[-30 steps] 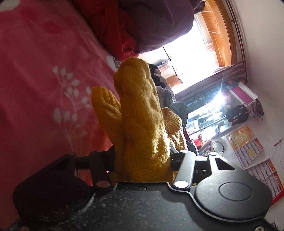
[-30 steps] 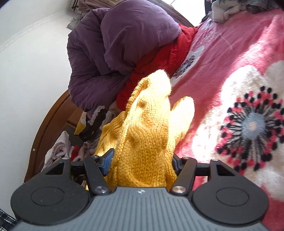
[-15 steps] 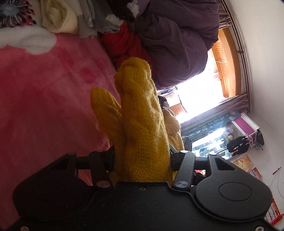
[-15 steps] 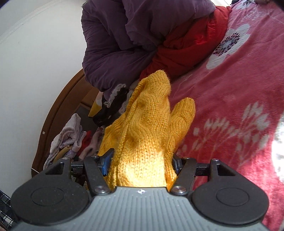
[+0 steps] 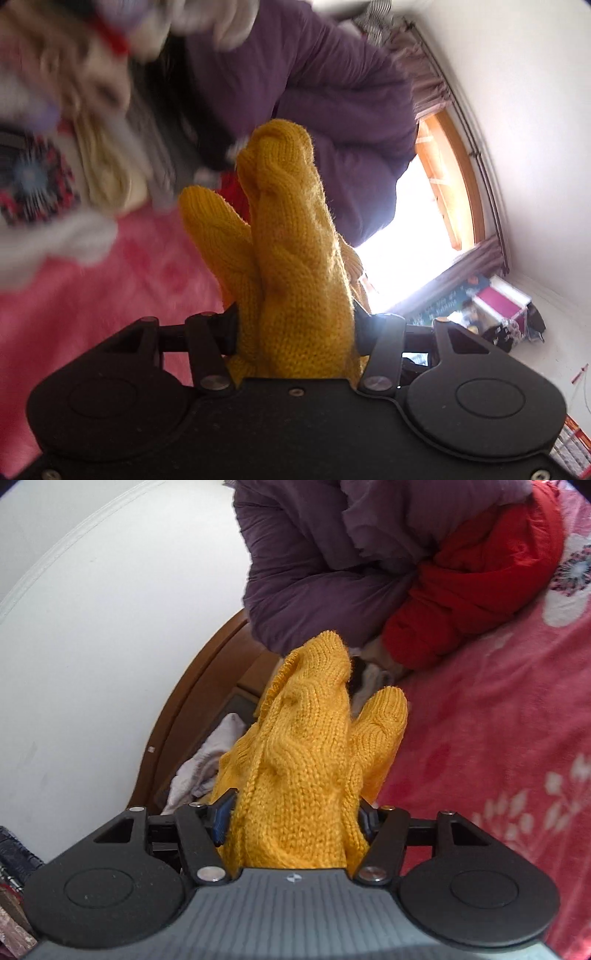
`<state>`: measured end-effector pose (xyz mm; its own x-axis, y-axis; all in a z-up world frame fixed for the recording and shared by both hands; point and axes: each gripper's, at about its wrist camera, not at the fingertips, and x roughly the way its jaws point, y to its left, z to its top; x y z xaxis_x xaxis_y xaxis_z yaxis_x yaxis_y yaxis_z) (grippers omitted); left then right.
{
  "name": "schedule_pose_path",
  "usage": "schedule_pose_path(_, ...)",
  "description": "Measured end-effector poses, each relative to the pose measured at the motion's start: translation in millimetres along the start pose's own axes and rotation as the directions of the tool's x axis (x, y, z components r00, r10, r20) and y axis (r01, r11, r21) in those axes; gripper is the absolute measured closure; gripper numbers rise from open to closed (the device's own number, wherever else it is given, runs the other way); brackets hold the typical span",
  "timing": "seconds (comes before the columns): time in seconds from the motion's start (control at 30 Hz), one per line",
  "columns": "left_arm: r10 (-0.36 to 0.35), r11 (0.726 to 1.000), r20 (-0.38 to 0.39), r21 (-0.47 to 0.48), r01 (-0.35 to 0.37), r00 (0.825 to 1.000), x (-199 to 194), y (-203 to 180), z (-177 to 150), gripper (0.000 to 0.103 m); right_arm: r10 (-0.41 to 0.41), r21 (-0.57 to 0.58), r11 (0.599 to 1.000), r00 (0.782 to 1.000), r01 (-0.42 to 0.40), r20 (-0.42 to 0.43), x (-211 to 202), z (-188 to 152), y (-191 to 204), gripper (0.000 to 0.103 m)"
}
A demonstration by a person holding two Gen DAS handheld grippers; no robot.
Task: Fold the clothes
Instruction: 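Carry the held sweater with both grippers toward the clothes stack by the headboard, then lower the sweater onto the clothes stack and open both grippers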
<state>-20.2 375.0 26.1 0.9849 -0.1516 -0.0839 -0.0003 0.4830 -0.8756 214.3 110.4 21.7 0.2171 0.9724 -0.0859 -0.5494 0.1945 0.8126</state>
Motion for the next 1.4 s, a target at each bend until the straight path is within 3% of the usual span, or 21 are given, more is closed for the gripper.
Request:
schedule_pose_path(0.2, 0.023, 0.999, 0.140, 0.042, -0.029, 0.990, -43, -41, 63, 0.051, 0.152, -0.028, 0.988, 0.988, -0.153, -0.038, 64, 29, 70, 0.041)
schedule_pose_path(0.43, -0.026, 0.993, 0.284, 0.116, -0.007, 0.959, -93, -89, 162, 0.051, 0.323, -0.032, 0.945, 0.943, -0.327, -0.083, 143, 66, 151, 0.041)
schedule_pose_path(0.57, -0.057, 0.992, 0.368, 0.126, 0.011, 0.928, -117, -96, 216, 0.051, 0.390, 0.002, 0.920, 0.914, -0.392, -0.109, 203, 80, 180, 0.042)
schedule_pose_path(0.63, -0.021, 0.997, 0.389, 0.081, -0.011, 0.921, -118, -77, 235, 0.050, 0.423, 0.020, 0.906, 0.898, -0.423, -0.121, 233, 86, 194, 0.041)
schedule_pose_path(0.67, 0.037, 0.998, 0.387, 0.038, -0.056, 0.921, -113, -59, 244, 0.050, 0.427, 0.032, 0.904, 0.895, -0.427, -0.127, 249, 89, 199, 0.039)
schedule_pose_path(0.73, 0.247, 0.969, 0.339, -0.082, -0.233, 0.908, -93, -6, 256, 0.049, 0.240, 0.091, 0.969, 0.957, -0.228, -0.163, 288, 75, 178, 0.026)
schedule_pose_path(0.77, 0.324, 0.946, 0.308, -0.125, -0.300, 0.894, -83, 18, 260, 0.050, 0.144, 0.114, 0.986, 0.972, -0.124, -0.186, 307, 68, 167, 0.024)
schedule_pose_path(0.8, 0.367, 0.929, 0.276, -0.150, -0.337, 0.888, -76, 41, 259, 0.051, 0.056, 0.102, 0.994, 0.973, -0.033, -0.224, 319, 57, 155, 0.030)
schedule_pose_path(0.87, 0.395, 0.917, 0.253, -0.168, -0.362, 0.883, -71, 53, 262, 0.051, -0.113, 0.071, 0.988, 0.951, 0.138, -0.289, 344, 34, 130, 0.031)
schedule_pose_path(1.0, 0.420, 0.906, 0.239, -0.161, -0.391, 0.876, -68, 43, 270, 0.046, -0.097, 0.051, 0.992, 0.962, 0.113, -0.256, 343, 36, 137, 0.030)
schedule_pose_path(1.07, 0.388, 0.920, 0.236, -0.167, -0.356, 0.891, -70, 41, 271, 0.044, -0.111, 0.038, 0.992, 0.969, 0.122, -0.221, 332, 44, 146, 0.027)
schedule_pose_path(1.17, 0.350, 0.935, 0.257, -0.163, -0.317, 0.901, -77, 35, 269, 0.027, -0.082, 0.052, 0.995, 0.989, 0.089, -0.127, 295, 56, 154, 0.011)
schedule_pose_path(1.27, 0.346, 0.938, 0.310, -0.151, -0.313, 0.885, -99, 24, 257, 0.023, -0.063, 0.030, 0.997, 0.991, 0.067, -0.121, 265, 66, 154, 0.011)
schedule_pose_path(1.4, 0.372, 0.925, 0.395, -0.076, -0.374, 0.840, -139, 6, 227, 0.020, -0.119, -0.103, 0.989, 0.982, 0.105, -0.147, 210, 63, 147, 0.009)
